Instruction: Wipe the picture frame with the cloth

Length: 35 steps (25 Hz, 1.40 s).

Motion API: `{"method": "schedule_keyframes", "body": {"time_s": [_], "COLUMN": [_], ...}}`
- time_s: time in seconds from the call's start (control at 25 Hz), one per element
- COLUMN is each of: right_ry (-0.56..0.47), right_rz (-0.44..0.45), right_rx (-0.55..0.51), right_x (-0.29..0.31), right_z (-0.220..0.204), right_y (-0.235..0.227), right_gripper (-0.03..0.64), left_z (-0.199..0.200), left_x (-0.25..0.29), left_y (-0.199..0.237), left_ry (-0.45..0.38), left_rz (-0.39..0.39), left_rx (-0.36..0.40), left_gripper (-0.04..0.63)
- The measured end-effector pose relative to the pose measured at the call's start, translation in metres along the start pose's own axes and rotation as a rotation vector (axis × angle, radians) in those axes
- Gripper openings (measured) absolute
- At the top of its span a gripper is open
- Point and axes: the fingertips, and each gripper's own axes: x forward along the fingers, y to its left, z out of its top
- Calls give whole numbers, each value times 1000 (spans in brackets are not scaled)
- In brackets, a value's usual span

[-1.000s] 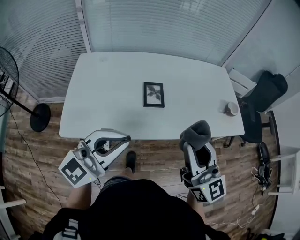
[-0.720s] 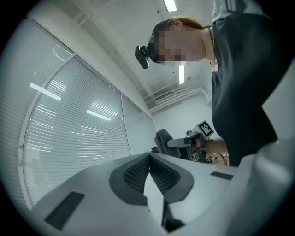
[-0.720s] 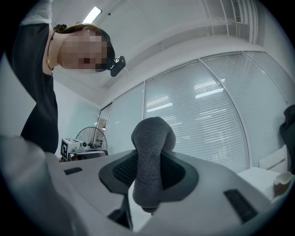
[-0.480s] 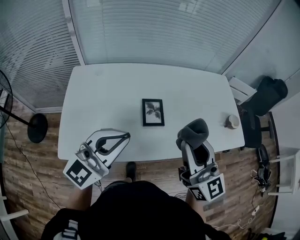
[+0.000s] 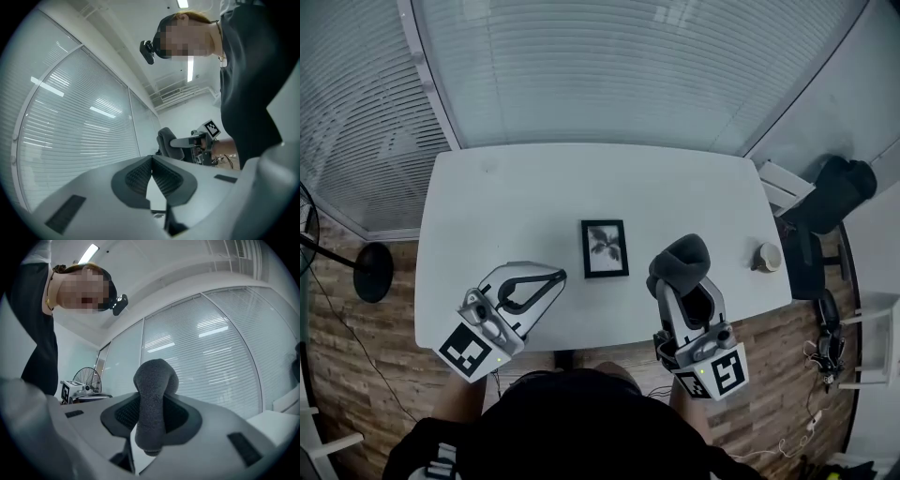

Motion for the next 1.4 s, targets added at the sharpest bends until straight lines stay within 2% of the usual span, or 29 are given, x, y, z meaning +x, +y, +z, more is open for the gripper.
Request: {"method": "schedule_keyframes", "body": {"time_s": [0.24,0.52,0.76,1.08,1.24,1.4], "right_ry": [1,32,50,90,113,145], "right_rz": [45,129,195,251,260,264], "right_rx": [9,5,7,19,23,44], "right_x": [8,17,21,31,32,31], "right_z": [-3,-7,-20,-42,-56,-73], "right_y": [-15,-42,-62,-75,-79,-83], "right_gripper": [121,121,121,121,121,121], "left_z": [-6,-13,-25,-59,-83,-115], "left_x": [9,25,44,51,48,47], "left_y": [16,24,17,16,17,8], "left_ry": [-9,-5,14,91,113,182], "left_rz": [99,224,255,297,315,310], "left_rx": [-56,-64,-72,-99,-152,-188], "left_gripper": [11,11,11,12,15,47]}}
